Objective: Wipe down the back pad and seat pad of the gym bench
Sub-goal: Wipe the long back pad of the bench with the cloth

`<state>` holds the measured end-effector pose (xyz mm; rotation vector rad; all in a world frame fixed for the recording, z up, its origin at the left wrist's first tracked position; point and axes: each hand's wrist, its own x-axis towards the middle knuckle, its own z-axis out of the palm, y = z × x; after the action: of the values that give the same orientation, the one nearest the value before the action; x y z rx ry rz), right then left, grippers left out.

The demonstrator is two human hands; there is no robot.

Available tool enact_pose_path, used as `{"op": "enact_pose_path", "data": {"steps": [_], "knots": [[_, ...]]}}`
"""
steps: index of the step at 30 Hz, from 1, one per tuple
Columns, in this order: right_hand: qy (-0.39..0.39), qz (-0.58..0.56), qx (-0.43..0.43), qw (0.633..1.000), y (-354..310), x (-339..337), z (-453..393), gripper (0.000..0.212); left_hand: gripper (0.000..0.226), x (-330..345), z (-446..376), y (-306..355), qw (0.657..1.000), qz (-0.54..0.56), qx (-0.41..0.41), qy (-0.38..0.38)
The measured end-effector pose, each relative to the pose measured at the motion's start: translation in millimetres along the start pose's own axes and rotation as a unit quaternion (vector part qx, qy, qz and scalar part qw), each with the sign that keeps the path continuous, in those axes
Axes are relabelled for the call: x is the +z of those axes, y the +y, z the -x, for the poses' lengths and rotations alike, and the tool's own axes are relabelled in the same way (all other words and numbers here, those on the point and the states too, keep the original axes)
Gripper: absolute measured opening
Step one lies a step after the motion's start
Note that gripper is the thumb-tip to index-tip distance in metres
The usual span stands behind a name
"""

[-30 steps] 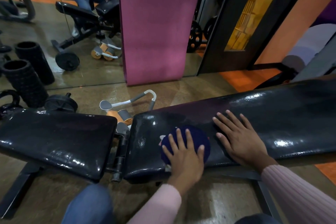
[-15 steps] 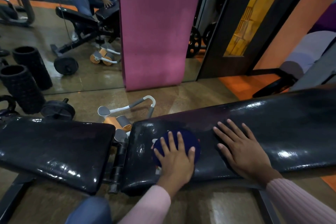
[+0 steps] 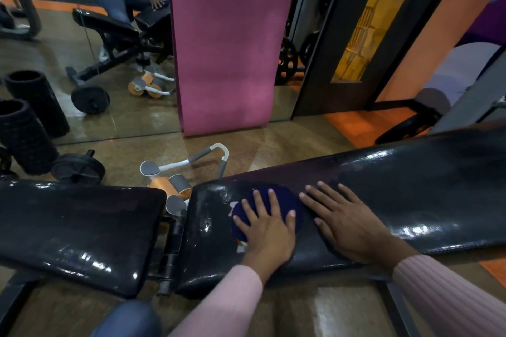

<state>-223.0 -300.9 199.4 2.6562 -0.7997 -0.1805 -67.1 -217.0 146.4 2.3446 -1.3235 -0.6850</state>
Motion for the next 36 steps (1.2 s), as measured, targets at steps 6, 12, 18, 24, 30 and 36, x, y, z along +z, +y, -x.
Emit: {"op": "enact_pose_path", "data": {"steps": [6,12,18,24,30,36], "knots": [[0.008,-0.054,0.050,0.997,-12.0,9.0,3.3,0.055,0.067,-25.6,-61.3,-41.5,0.998,0.023,-0.064,-0.012],[0.022,-0.057,0.043,0.997,-12.1,11.0,1.0,0.053,0.066,-10.7,-13.0,-58.8,0.995,0.009,-0.094,0.018],[0.033,-0.055,0.041,0.997,-11.7,8.1,2.8,0.053,0.065,-17.2,-61.4,-17.0,1.000,0.008,0.002,-0.001],[0.050,-0.060,0.039,0.996,-11.6,9.1,3.4,0.052,0.064,-37.9,-91.3,-108.7,0.987,0.081,-0.142,0.005],[0.055,-0.057,0.037,0.996,-11.6,8.3,3.6,0.052,0.063,-11.0,-47.1,-34.2,0.999,-0.017,0.024,0.033],[0.049,-0.051,0.045,0.996,-13.1,6.7,3.8,0.052,0.062,-29.4,-101.5,-35.4,1.000,0.028,-0.009,-0.009]]}}
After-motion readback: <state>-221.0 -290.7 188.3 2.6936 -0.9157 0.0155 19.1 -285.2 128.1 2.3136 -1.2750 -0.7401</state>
